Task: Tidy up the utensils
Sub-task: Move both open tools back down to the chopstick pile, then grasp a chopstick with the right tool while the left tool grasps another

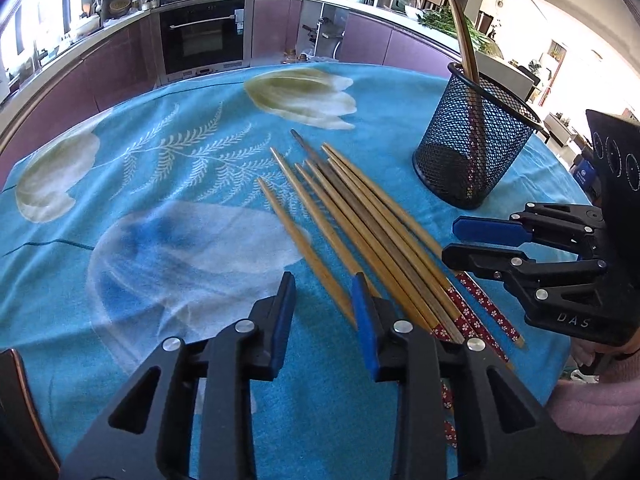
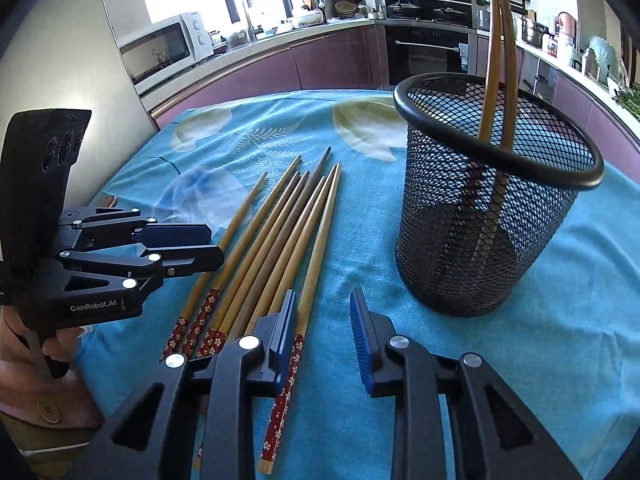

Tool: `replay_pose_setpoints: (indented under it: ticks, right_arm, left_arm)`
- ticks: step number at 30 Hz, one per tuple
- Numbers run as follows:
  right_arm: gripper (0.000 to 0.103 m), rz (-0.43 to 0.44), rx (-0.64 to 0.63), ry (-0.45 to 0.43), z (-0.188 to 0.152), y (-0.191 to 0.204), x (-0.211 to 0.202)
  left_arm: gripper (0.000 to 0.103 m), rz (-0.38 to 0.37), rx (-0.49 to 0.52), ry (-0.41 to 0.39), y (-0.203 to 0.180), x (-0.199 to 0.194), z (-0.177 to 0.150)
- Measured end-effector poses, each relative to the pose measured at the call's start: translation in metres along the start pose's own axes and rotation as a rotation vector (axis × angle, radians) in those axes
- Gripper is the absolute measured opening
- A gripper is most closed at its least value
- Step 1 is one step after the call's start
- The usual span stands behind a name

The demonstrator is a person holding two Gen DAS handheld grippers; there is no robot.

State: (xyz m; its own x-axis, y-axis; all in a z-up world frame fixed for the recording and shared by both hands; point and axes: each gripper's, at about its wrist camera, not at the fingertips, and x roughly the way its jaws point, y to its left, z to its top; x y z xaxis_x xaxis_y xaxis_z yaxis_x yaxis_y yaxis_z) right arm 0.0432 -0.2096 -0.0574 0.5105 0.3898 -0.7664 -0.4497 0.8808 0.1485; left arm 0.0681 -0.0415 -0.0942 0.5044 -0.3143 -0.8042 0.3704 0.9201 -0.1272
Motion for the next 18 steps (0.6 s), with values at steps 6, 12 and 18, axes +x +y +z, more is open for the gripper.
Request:
replay_pose_setpoints:
  ticks: [6,12,18]
  right_arm:
    - [0.026,-0.043,-0.021,-0.005,0.008,0.007,0.011]
    - [0.021,-0.045,-0.010,-0.011,0.013,0.005,0.016]
    - [0.006,-0.008,0.046,-0.020,0.011,-0.003,0.013]
  left_arm:
    - [0.022,0.010,0.000,0.000,0.001,0.005,0.005]
    - [0.014,0.015,-0.022,-0.007,0.002,0.008,0.008]
    - [0.009,0.004,-0.061,-0.020,0.004,0.007,0.007]
